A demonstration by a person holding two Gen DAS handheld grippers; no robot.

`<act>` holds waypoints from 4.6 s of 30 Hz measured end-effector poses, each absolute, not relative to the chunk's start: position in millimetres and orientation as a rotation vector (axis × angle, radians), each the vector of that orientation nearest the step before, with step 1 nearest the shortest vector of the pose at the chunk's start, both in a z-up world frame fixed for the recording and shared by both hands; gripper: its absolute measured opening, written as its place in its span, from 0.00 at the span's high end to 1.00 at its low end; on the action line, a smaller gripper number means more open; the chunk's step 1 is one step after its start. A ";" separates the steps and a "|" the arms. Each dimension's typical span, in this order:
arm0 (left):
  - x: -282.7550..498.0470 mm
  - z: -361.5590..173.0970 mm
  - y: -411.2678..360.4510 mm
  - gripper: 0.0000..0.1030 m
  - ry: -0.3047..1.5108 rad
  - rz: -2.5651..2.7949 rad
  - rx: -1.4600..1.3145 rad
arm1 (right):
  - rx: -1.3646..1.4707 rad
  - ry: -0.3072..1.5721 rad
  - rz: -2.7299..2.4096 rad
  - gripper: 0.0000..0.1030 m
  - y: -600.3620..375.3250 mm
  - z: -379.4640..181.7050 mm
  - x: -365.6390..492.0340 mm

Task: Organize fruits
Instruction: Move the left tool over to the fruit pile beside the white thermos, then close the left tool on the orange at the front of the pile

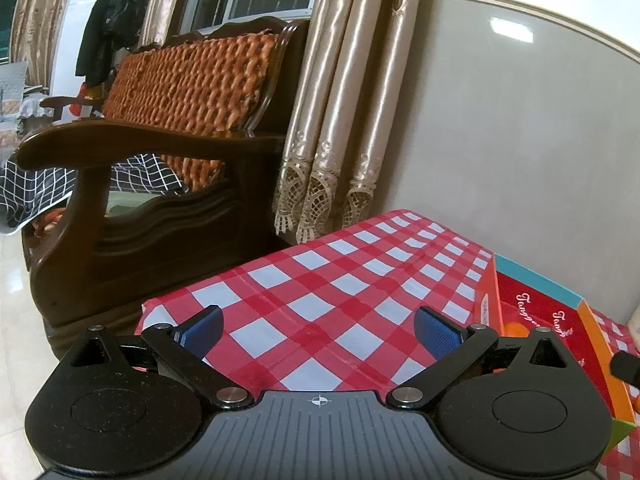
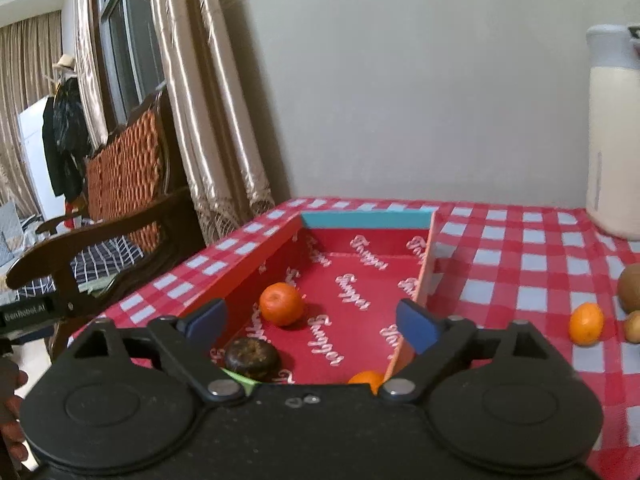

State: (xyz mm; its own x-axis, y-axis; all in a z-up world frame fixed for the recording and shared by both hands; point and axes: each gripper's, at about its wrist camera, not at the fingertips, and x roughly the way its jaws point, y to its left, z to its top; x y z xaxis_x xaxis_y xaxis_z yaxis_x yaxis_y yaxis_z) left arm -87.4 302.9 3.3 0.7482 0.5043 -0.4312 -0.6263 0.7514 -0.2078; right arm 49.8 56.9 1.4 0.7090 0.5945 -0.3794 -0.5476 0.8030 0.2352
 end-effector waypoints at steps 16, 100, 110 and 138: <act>-70.1 11.1 261.6 0.02 0.362 0.544 -0.305 | 0.120 0.443 0.497 0.00 7.6 6.6 48.0; 134.9 -24.1 -32.1 0.21 0.597 -0.053 0.084 | 0.339 0.398 -0.210 0.00 -254.2 -0.8 -17.3; 137.9 -26.7 -28.8 0.34 0.623 -0.072 0.074 | 0.358 0.396 -0.178 0.00 -253.0 1.7 -15.8; 132.9 -23.4 -32.8 0.68 0.614 -0.135 0.077 | 0.383 0.399 -0.156 0.00 -255.2 4.0 -16.2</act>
